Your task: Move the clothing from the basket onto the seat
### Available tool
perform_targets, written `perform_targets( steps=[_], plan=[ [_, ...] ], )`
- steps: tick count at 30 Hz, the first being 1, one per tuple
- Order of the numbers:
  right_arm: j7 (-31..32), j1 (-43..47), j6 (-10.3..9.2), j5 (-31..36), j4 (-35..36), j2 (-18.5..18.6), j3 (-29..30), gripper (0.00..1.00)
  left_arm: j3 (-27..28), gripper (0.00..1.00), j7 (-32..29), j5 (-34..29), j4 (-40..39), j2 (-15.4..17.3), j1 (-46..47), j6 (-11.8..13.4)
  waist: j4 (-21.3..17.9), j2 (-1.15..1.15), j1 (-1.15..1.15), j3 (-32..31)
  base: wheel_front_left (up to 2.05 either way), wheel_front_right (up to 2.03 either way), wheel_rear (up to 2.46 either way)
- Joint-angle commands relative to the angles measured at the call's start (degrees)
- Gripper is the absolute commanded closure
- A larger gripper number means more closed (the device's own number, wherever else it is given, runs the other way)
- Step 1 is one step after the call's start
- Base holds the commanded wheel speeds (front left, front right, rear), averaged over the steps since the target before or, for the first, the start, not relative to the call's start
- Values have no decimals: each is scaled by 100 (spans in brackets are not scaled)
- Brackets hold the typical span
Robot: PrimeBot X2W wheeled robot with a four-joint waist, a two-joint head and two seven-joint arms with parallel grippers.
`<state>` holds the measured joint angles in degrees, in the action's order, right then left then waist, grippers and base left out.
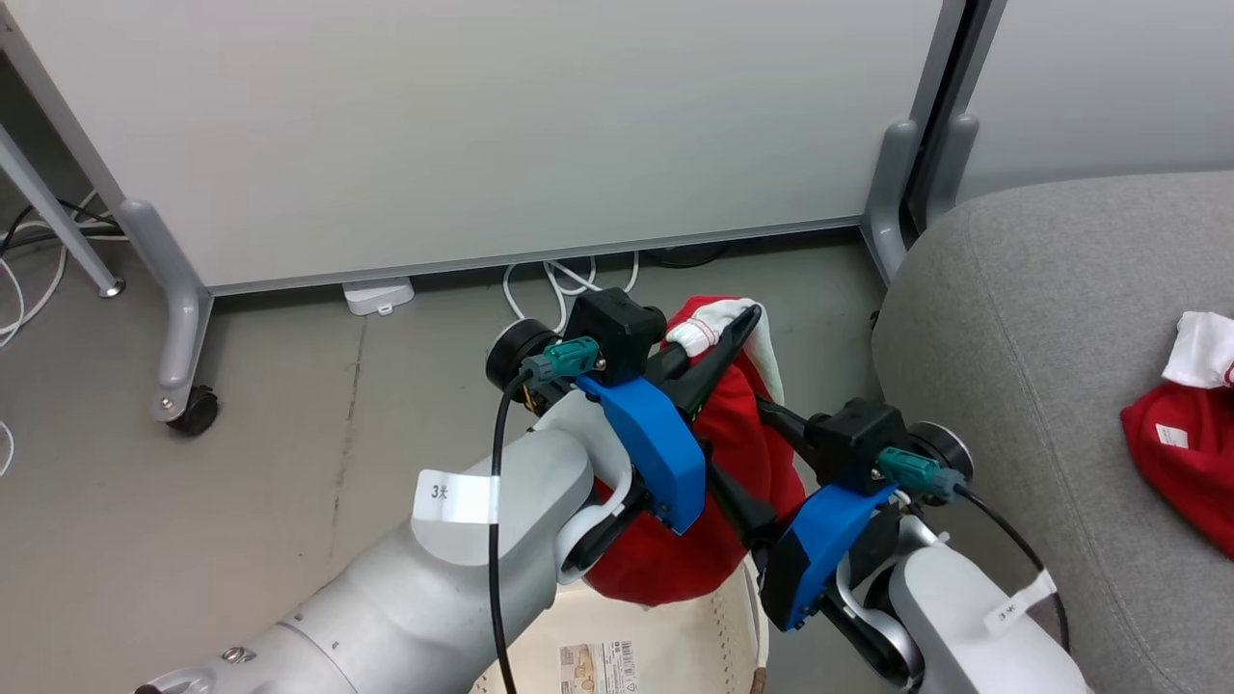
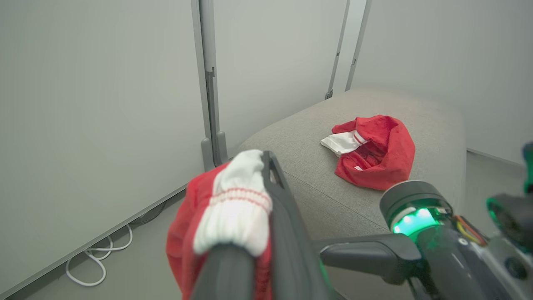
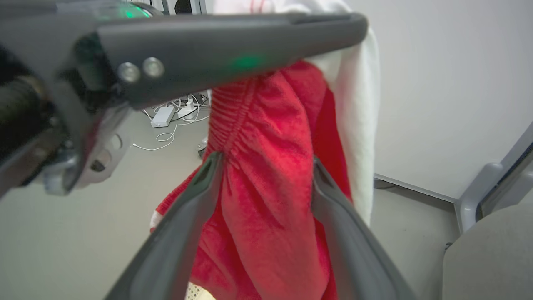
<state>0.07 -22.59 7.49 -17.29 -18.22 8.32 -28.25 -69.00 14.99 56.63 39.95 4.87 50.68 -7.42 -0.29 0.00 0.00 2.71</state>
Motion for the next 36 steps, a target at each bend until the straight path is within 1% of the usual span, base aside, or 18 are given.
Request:
perform_targets(
  steps=[1,5,13,19,20,21,22,29,36],
  plan=[
    [-28,-139,1,-78,-166,35,-99,0,-8,100,28,5,-14,-18,95,-7,31,0,0,13,0,0,0],
    [-158,-448,1,-206,-733,-23,-356,0,-21,100,29,17,-18,-25,126,-7,76,0,0,26,0,0,0],
    [-605,-934,1,-459,-1785,-286,-771,0,-36,100,29,29,-10,-34,136,-7,90,0,0,31,0,0,0],
    [-891,-1195,1,-633,-2415,-395,-1038,1,-71,100,29,59,-6,-52,114,-7,95,0,0,-12,0,0,0],
    [-924,-1229,1,-678,-2502,-409,-1076,52,-79,100,29,68,-4,-56,106,-7,95,0,0,-21,0,0,0],
    [-969,-1267,1,-727,-2582,-420,-1106,95,-86,100,29,77,-1,-58,97,-7,94,0,0,-29,0,0,0],
    [-1003,-1289,1,-767,-2652,-430,-1133,100,-91,100,29,82,1,-60,88,-7,93,0,0,-39,0,0,0],
    [-1237,-1399,1,-1017,-2990,-484,-1279,100,-107,100,29,117,18,-35,28,-7,60,0,0,-121,0,0,0],
    [-1347,-1487,1,-1193,-3143,-505,-1394,100,-75,100,29,129,37,-23,0,-7,19,0,0,-150,0,0,0]
  ],
)
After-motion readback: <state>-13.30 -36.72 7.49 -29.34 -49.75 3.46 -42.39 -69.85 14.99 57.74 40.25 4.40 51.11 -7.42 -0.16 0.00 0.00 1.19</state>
